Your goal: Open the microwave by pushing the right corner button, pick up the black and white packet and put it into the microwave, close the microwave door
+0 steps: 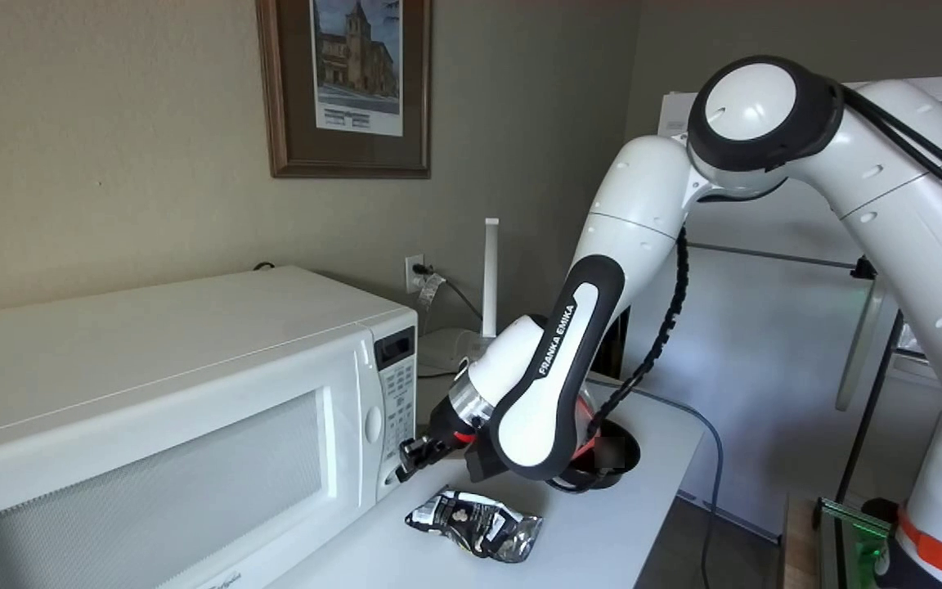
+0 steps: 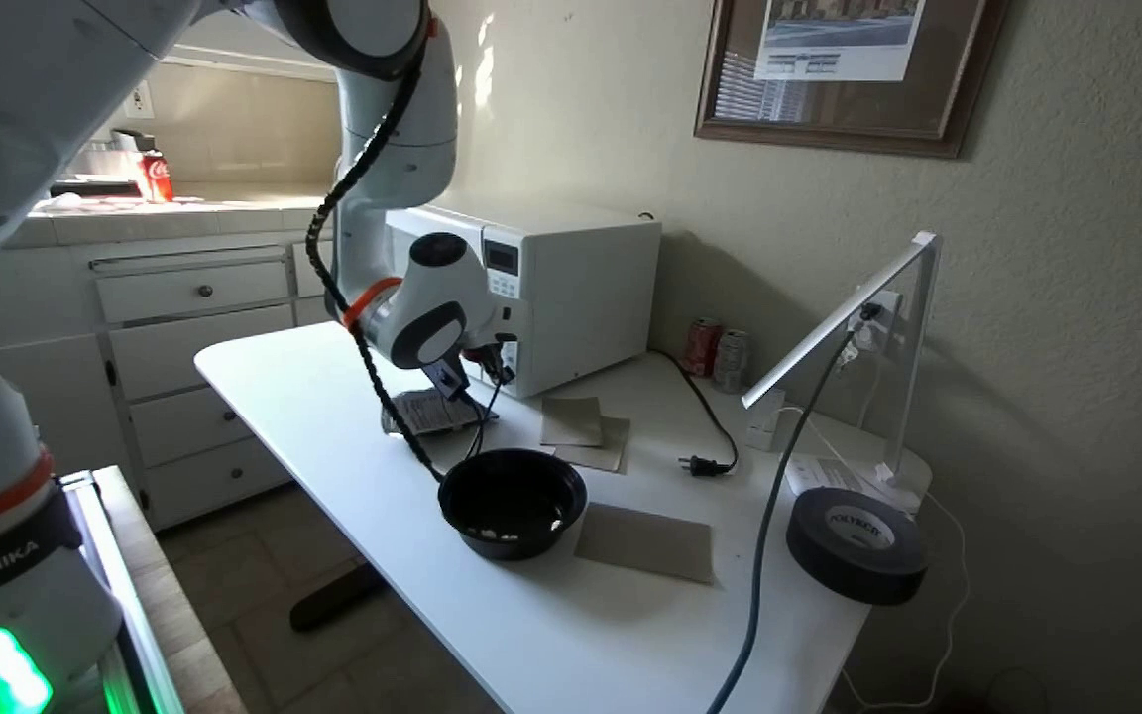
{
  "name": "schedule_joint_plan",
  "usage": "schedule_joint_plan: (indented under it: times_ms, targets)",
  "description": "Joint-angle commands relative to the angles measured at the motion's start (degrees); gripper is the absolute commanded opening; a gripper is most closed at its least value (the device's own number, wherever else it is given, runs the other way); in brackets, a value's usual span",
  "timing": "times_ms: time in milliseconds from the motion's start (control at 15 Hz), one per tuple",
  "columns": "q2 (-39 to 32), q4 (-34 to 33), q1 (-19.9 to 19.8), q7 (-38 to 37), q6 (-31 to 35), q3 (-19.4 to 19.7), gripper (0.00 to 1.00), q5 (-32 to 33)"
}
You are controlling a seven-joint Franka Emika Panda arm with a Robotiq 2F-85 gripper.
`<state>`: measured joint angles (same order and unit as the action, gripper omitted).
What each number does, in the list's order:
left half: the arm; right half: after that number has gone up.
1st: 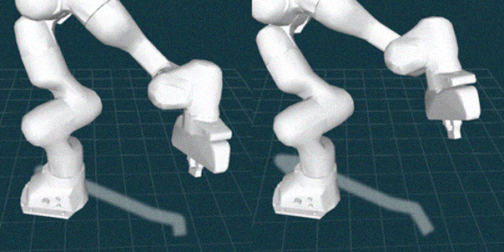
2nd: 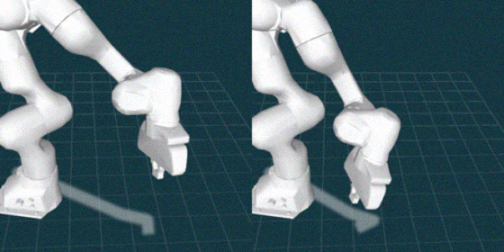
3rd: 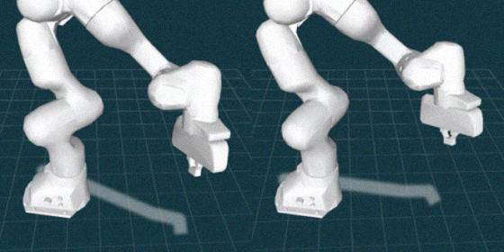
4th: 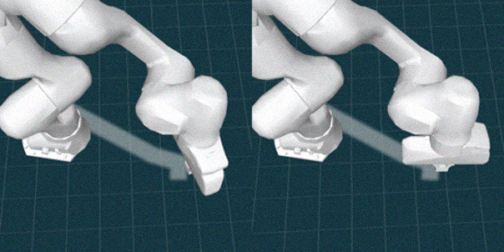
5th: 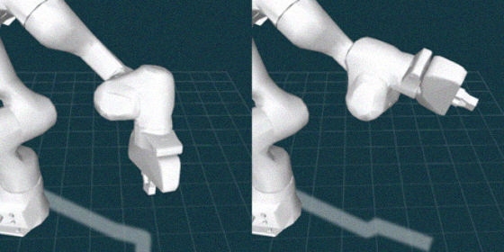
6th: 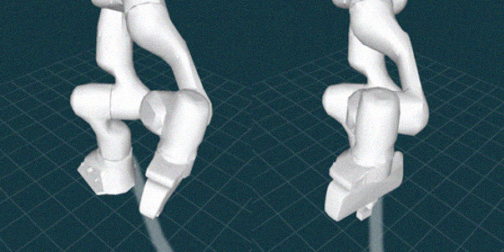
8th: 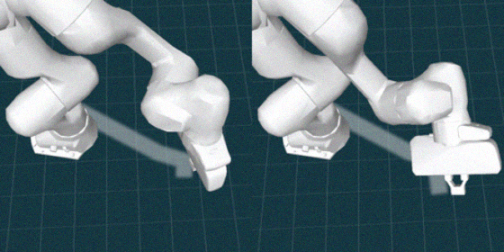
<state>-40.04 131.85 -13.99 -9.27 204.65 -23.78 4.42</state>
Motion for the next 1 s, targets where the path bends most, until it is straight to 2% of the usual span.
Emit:
schedule_joint_plan:
  times_ms: [0, 467, 667, 733, 800, 933]
  targets:
    - [-3.1, -3.6, -0.7, -2.8, 5.5, -0.3, 0.00, 3.5]
    - [-2.1, -2.5, -2.0, -5.3, 4.8, -0.5, 0.00, 6.1]
    - [0.4, -0.9, -1.0, -5.0, 3.9, 0.5, 0.00, 5.2]
    - [1.2, -0.3, -1.3, -5.4, 3.3, 0.2, 0.26, 5.1]
    - [2.2, 0.4, -1.1, -5.4, 2.7, 0.4, 0.27, 4.7]
    - [4.4, 1.9, -0.7, -5.2, 1.0, 1.0, 0.40, 3.7]
